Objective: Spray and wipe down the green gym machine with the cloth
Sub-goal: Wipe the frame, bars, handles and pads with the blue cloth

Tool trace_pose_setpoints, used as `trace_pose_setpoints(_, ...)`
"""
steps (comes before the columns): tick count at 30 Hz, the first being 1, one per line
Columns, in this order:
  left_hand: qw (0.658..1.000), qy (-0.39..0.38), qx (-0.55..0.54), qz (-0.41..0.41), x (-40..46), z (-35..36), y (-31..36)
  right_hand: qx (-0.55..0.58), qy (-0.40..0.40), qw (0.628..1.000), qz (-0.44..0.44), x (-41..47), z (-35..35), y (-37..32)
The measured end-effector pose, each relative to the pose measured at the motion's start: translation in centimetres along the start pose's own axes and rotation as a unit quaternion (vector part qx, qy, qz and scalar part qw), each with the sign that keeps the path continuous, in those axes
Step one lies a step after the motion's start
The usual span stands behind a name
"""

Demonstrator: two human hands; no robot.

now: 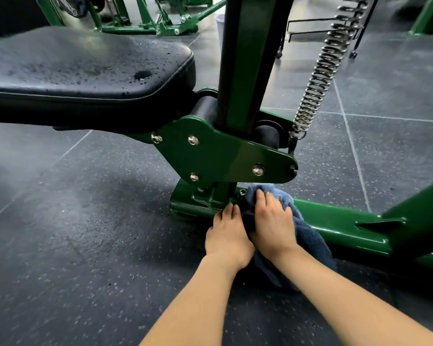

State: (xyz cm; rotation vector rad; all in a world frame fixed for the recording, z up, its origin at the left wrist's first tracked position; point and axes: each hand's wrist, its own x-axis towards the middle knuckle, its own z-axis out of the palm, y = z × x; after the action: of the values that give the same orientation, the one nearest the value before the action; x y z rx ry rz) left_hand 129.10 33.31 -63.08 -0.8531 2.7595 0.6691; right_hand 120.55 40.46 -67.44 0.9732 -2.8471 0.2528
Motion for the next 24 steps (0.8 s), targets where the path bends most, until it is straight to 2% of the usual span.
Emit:
trace_pose_setpoints(4, 1.000, 0.005, -0.012, 0.011, 0.3, 0.7, -0.6, 0.019, -0.082, 0.992, -0.093, 2.0, -0.9, 0.5)
trace_pose_setpoints(8, 0.998, 0.030, -0.055, 0.009, 0.5, 1.1, -0.8, 0.013, -0.134, 0.983, -0.125, 5.0, -3.1, 0.1)
trace_pose_setpoints(13, 0.997, 0.033, -0.075, -0.007, 0.6, 0.7, -0.4, 0.039, -0.073, 0.989, -0.123, 4.2, -2.2, 0.2)
trace_pose_setpoints(18, 0.996, 0.039, -0.080, -0.014, 0.4, 0.2, 0.2, 0.044, 0.055, 0.989, -0.130, 1.2, -0.5, -0.3)
trace_pose_setpoints(24, 0.999, -0.009, -0.038, -0.032, 0.0, 0.4, -0.4, -0.009, 0.115, 0.982, -0.148, -2.7, 2.1, -0.6)
